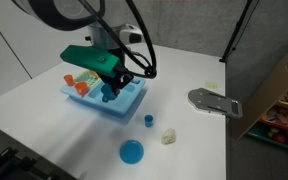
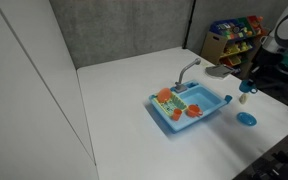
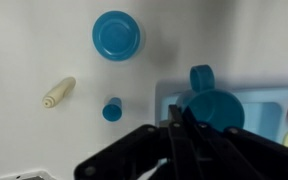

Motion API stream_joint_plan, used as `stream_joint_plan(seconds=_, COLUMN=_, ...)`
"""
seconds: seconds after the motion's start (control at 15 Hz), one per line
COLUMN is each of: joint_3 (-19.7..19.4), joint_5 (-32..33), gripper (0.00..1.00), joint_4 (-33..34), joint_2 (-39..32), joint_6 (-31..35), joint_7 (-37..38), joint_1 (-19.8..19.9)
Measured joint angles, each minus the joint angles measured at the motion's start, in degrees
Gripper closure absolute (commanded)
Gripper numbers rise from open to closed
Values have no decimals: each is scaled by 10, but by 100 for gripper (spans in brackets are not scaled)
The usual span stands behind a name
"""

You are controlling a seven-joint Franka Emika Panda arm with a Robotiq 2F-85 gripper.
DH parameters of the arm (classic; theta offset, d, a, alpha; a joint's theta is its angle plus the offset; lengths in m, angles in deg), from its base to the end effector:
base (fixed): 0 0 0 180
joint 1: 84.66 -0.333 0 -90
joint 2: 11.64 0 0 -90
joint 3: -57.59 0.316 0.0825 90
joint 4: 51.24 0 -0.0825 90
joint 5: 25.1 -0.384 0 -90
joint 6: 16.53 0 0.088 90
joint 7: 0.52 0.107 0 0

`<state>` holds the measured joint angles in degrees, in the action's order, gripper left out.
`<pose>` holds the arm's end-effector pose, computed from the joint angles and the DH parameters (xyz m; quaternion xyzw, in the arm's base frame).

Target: Move the blue cup from the plate to inside the orange cup

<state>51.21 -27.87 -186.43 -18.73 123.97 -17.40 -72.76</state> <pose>0.4801 -0.1590 0.2738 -0.9994 0.0308 0.0118 0.0124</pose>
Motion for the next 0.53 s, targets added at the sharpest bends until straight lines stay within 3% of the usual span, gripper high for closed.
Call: stream_joint_plan(seconds=0.53, joint_3=0, joint_5=-2, gripper=97, joint_4=0, joint_2=2, joint_6=-1, joint_7=0, joint_1=-2)
